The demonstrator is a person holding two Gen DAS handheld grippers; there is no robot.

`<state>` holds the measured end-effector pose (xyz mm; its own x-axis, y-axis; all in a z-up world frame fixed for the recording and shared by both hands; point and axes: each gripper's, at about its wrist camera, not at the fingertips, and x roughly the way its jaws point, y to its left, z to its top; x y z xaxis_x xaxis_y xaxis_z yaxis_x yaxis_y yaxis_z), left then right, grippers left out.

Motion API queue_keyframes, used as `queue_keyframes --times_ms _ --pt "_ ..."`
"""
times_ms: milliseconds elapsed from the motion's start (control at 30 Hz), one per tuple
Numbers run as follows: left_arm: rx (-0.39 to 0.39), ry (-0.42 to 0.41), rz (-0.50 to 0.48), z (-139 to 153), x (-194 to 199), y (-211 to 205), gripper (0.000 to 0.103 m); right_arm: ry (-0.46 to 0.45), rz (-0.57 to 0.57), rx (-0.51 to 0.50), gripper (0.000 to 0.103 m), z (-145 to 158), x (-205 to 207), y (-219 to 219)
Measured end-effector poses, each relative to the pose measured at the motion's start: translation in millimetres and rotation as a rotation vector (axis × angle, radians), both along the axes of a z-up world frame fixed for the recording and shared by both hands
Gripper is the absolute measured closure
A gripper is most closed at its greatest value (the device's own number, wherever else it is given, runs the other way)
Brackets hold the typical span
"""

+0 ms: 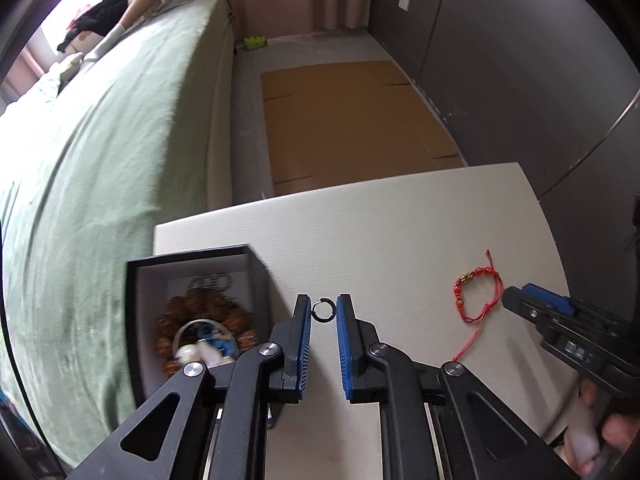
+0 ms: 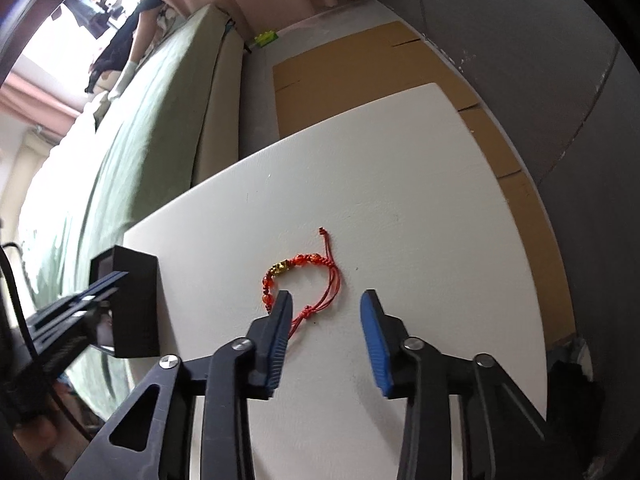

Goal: Organize jewelry
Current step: 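Drop the small ring into the box with left while right grasps the red string bracelet, then carry the red string bracelet into the black box and open the right gripper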

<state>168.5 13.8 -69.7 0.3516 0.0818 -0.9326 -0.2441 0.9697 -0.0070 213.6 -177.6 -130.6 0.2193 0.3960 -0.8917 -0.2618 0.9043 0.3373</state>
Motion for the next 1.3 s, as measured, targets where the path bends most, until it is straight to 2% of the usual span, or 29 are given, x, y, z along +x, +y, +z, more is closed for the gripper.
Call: queue_keyframes --times_ms 200,400,433,467,533,700,767,833,867,1033,1100,1167,1300 --pt "0.005 -0.018 0.025 15 -22 22 0.09 -0.014 0.016 -0.07 0.07 -9 -1 15" --pt "0.015 -0.024 0.067 26 -41 44 0.09 -0.106 0.042 -0.247 0.077 -9 -9 38" --pt "0.017 -0.022 0.073 27 -43 47 0.09 -0.118 0.045 -0.266 0.08 -9 -10 41" --pt "0.019 -0.022 0.084 29 -47 51 0.09 -0.138 0.052 -0.302 0.09 -9 -12 43" --pt "0.012 -0.027 0.093 33 -53 57 0.09 -0.164 0.071 -0.343 0.099 -8 -15 46" --pt "-0.083 -0.068 0.084 44 -59 67 0.088 -0.183 0.086 -0.322 0.1 3 -20 43" --pt "-0.091 -0.076 0.105 48 -60 71 0.077 -0.193 0.087 -0.275 0.1 15 -23 39" --pt "-0.079 -0.101 0.123 52 -63 74 0.047 -0.207 0.091 -0.231 0.1 24 -28 38" --pt "-0.068 -0.121 0.136 56 -66 76 0.044 -0.213 0.093 -0.215 0.1 28 -29 37" --pt "-0.085 -0.185 0.169 63 -77 86 0.044 -0.237 0.088 -0.118 0.1 50 -35 30" --pt "-0.064 -0.192 0.198 64 -82 88 0.044 -0.246 0.081 -0.088 0.1 58 -37 29" --pt "-0.054 -0.257 0.206 71 -91 86 0.043 -0.258 0.073 -0.061 0.1 64 -40 25" --pt "-0.077 -0.315 0.249 71 -104 88 0.036 -0.273 0.052 0.011 0.1 73 -41 22"
